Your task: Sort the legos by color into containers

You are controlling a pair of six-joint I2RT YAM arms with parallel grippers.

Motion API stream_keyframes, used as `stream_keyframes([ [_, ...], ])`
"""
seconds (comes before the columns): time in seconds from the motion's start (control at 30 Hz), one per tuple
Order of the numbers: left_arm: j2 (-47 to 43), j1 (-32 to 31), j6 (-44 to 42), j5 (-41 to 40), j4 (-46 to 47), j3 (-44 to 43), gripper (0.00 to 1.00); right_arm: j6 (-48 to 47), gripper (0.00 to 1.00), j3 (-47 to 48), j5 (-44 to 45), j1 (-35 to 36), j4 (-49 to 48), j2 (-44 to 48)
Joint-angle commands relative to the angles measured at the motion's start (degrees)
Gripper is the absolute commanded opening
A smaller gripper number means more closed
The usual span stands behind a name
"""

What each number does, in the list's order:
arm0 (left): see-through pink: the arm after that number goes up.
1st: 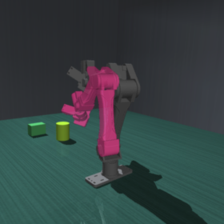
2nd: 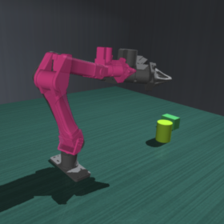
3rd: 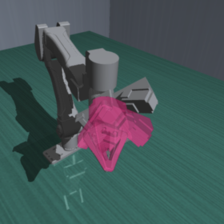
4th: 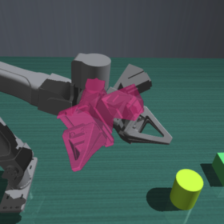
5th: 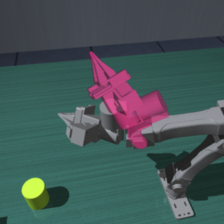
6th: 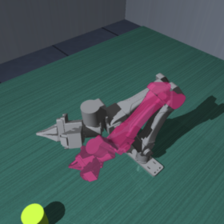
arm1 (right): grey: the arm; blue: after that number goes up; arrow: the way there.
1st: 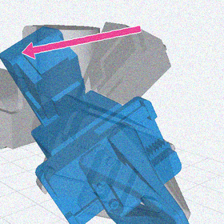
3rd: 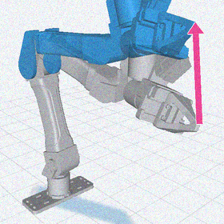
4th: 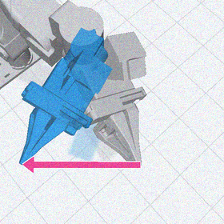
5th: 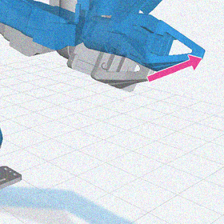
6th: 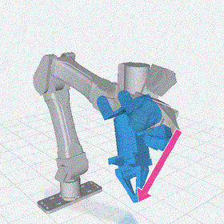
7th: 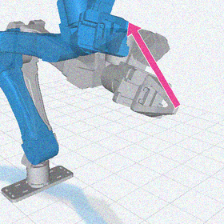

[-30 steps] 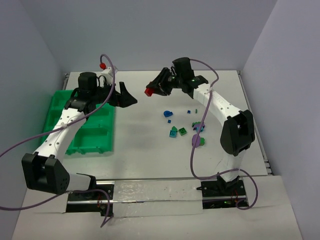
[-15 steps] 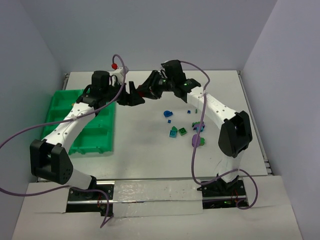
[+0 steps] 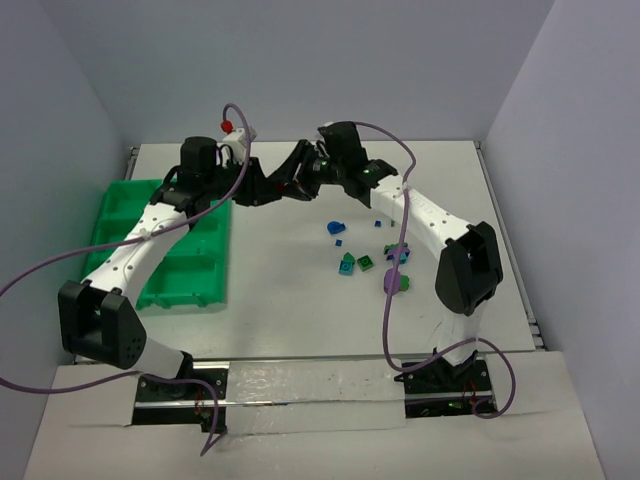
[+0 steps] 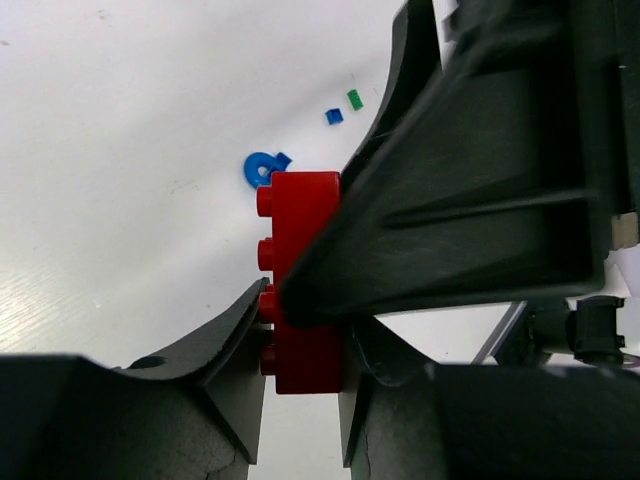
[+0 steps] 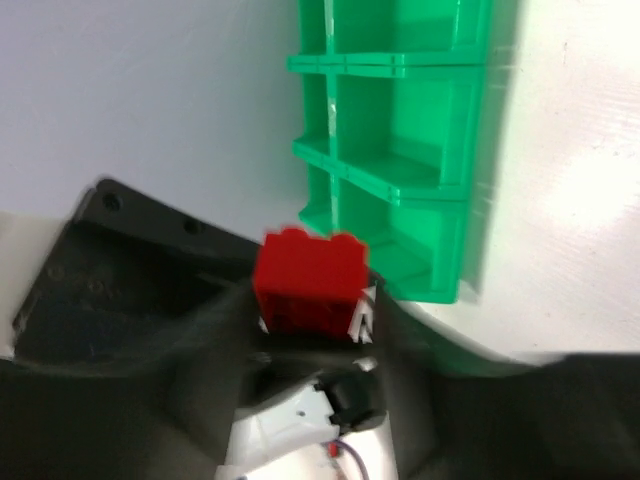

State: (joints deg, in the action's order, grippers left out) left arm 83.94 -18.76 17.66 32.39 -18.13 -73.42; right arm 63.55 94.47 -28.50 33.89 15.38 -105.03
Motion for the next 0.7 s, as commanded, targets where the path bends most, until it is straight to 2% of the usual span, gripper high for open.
stream_keyframes([
  [0.0, -3.80, 4.96, -2.82, -1.52, -1.77, 0.58, 0.00, -2.67, 0.64, -0.62, -2.26, -0.53, -2.01, 1.25],
  [0.03, -4.33, 7.56, -5.48, -0.92, -3.05, 1.34, 0.00, -3.36, 0.83, -1.14, -2.26, -1.73, -1.93, 1.68],
  [0.1, -5.64, 12.49, -10.24, -0.23, -9.25, 1.68, 0.00, -4.82, 0.97, -1.74, -2.33, -3.58, -1.67, 2.10],
  [0.2, -8.00, 21.77, -21.40, -1.06, -17.59, 2.86, 0.00, -9.91, 1.00, -1.64, -2.52, -7.68, -0.27, 2.99],
  [0.3, -9.51, 28.96, -28.36, -2.72, -22.89, 3.72, 0.00, -15.43, 1.00, -1.13, -2.58, -9.97, 2.07, 3.64],
  [0.33, -9.65, 34.24, -31.64, -4.72, -26.17, 3.72, 0.00, -18.51, 1.00, -1.13, -3.11, -10.78, 2.54, 3.98],
  [0.43, -7.80, 41.79, -38.93, -5.89, -30.60, 2.63, 0.02, -26.03, 1.00, -1.17, -5.00, -12.08, 3.17, 4.61],
  [0.5, -4.41, 50.73, -44.11, -4.91, -34.81, -0.47, 0.06, -31.58, 1.00, -0.85, -7.67, -12.61, 4.21, 4.84],
  [0.6, 1.35, 56.64, -46.10, -4.41, -36.65, -3.80, 0.07, -36.20, 1.00, -0.54, -9.27, -12.79, 5.66, 4.73],
  [0.67, 3.92, 57.20, -46.27, -6.96, -35.59, -5.58, 0.07, -37.48, 1.00, -0.73, -9.94, -12.96, 5.93, 4.58],
])
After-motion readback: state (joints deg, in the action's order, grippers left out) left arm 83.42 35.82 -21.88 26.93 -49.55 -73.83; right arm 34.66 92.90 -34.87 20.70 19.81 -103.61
